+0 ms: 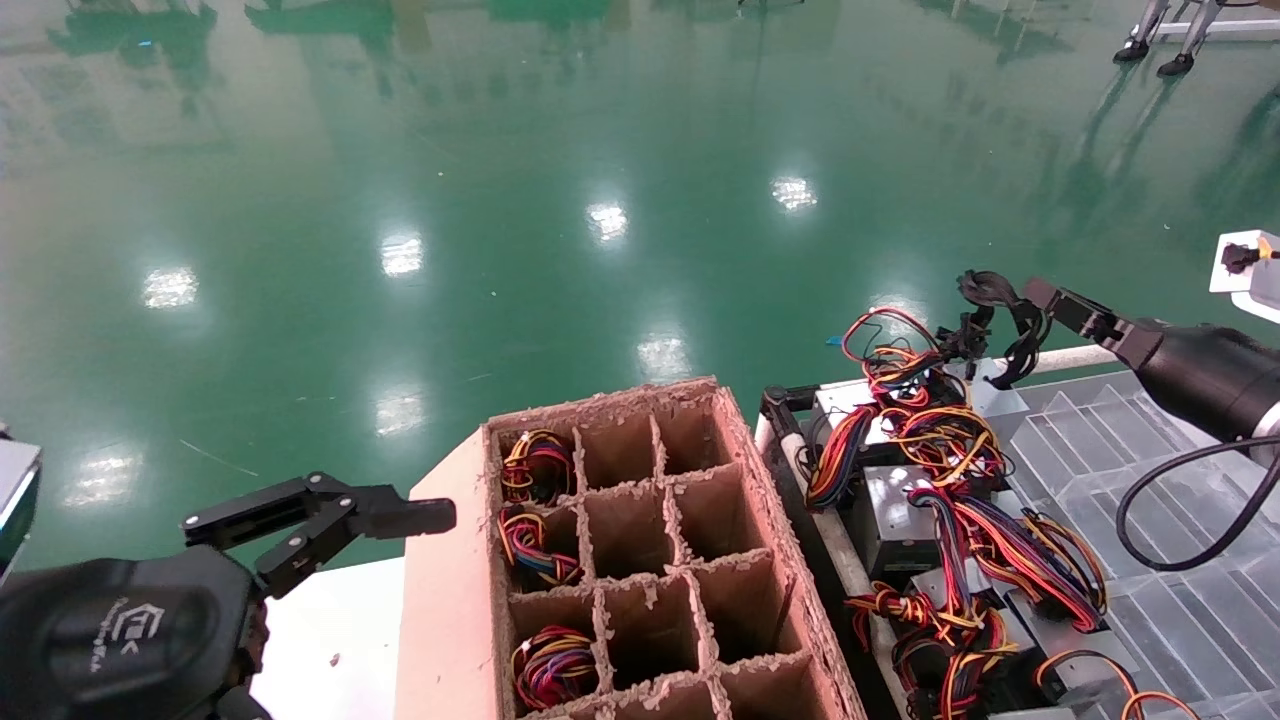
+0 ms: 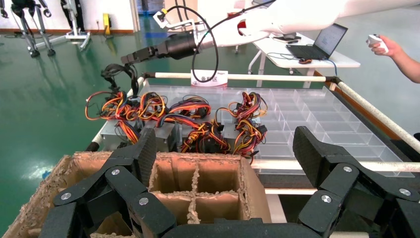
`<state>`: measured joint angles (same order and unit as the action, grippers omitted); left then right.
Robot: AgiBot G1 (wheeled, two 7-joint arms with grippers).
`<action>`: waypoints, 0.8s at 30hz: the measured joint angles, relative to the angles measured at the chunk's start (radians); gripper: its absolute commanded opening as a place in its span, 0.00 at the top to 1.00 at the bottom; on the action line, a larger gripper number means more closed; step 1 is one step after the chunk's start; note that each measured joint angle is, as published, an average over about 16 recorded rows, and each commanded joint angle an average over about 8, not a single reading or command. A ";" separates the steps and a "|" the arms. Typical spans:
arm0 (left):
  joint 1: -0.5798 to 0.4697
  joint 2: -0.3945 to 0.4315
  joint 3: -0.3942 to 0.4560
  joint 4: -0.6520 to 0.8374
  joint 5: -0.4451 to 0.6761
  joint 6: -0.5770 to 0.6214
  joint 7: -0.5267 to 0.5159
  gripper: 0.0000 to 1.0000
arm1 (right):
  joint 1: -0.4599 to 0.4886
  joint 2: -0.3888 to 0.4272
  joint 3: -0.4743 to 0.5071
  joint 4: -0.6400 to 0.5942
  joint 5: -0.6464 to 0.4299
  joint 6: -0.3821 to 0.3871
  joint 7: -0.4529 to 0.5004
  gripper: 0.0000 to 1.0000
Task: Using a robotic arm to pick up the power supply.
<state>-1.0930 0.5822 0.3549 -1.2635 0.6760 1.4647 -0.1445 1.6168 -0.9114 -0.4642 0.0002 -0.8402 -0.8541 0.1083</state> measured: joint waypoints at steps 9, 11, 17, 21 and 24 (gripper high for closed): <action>0.000 0.000 0.000 0.000 0.000 0.000 0.000 0.00 | 0.011 -0.004 -0.005 0.039 -0.011 -0.024 0.015 0.00; 0.000 0.000 0.000 0.000 0.000 0.000 0.000 0.00 | 0.006 0.000 -0.004 0.061 -0.011 -0.034 0.018 0.00; 0.000 0.000 0.000 0.001 0.000 0.000 0.000 0.00 | -0.030 0.020 0.009 0.154 -0.004 -0.080 0.023 0.00; 0.000 0.000 0.000 0.001 0.000 0.000 0.000 0.00 | -0.067 0.041 0.022 0.237 0.005 -0.121 0.027 0.00; 0.000 0.000 0.000 0.001 0.000 0.000 0.000 0.00 | -0.097 0.057 0.032 0.301 0.011 -0.153 0.030 0.00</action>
<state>-1.0931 0.5820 0.3551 -1.2629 0.6760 1.4645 -0.1442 1.5203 -0.8547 -0.4324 0.3015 -0.8290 -1.0067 0.1385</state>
